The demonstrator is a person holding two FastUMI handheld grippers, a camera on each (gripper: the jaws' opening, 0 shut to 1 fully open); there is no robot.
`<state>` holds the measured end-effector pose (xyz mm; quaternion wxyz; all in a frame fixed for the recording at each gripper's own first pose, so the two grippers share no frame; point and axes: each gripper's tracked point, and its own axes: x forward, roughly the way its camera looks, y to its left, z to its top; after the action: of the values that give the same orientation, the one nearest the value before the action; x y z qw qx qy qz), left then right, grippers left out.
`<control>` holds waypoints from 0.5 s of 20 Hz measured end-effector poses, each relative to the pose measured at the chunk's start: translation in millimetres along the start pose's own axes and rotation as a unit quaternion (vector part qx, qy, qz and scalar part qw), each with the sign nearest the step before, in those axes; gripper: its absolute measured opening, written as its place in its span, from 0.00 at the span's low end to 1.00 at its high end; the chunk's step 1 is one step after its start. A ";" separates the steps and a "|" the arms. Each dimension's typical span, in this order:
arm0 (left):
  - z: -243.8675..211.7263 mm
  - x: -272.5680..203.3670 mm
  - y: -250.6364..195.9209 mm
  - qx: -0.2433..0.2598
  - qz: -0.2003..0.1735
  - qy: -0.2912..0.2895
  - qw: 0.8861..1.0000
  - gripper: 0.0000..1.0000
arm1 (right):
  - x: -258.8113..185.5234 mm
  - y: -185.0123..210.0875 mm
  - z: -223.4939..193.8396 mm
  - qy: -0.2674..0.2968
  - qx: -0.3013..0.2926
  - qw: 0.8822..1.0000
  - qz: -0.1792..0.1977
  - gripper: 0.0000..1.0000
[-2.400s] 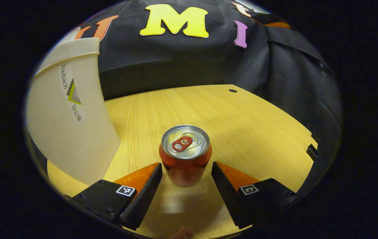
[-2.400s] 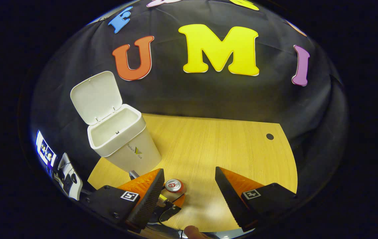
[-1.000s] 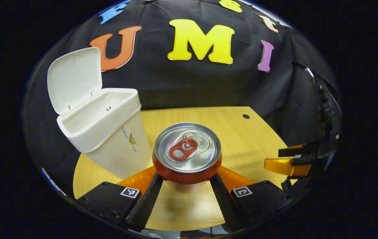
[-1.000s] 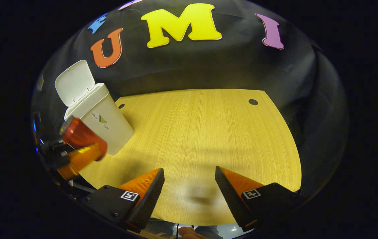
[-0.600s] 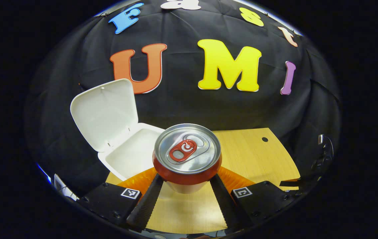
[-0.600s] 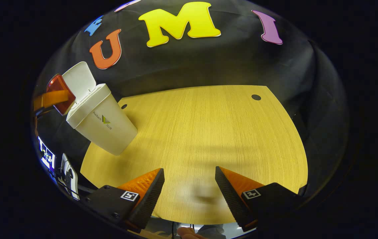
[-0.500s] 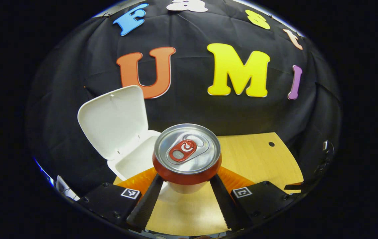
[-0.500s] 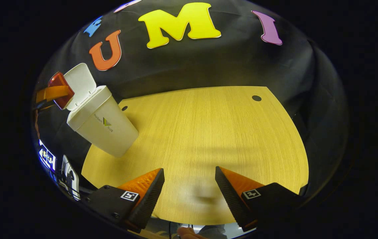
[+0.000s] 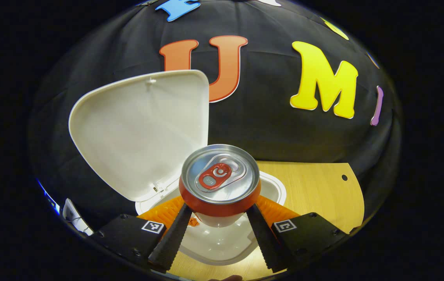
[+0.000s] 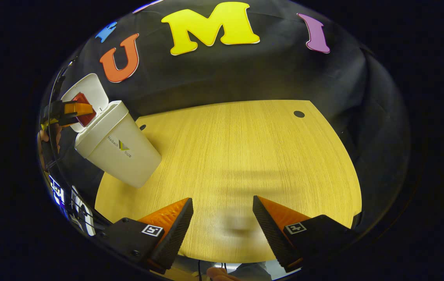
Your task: Press the lid of the desktop garbage bin to open it, pick up the crumpled paper on the desktop and throw it into the bin, then pick up the pop can on the desktop and drop it into the bin, and finally close the garbage bin lid.
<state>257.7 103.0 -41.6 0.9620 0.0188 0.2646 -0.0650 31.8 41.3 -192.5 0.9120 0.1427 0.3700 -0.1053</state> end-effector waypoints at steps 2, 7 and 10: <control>-8.0 13.7 6.1 -0.006 0.006 0.014 1.000 0.87 | 1.1 -1.7 -4.1 0.005 -0.003 1.000 -0.007 0.97; -6.4 16.4 3.9 -0.009 0.005 0.006 1.000 0.88 | 2.8 -10.3 -5.3 0.011 -0.007 1.000 -0.006 0.97; 14.7 3.5 4.8 0.001 0.032 -0.028 0.999 0.87 | 2.2 -14.6 -1.4 0.011 -0.015 1.000 0.001 0.97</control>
<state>268.8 106.4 -30.7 0.9706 0.0266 0.2367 -0.0345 28.1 27.9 -197.6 0.9101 0.1303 0.3812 -0.0969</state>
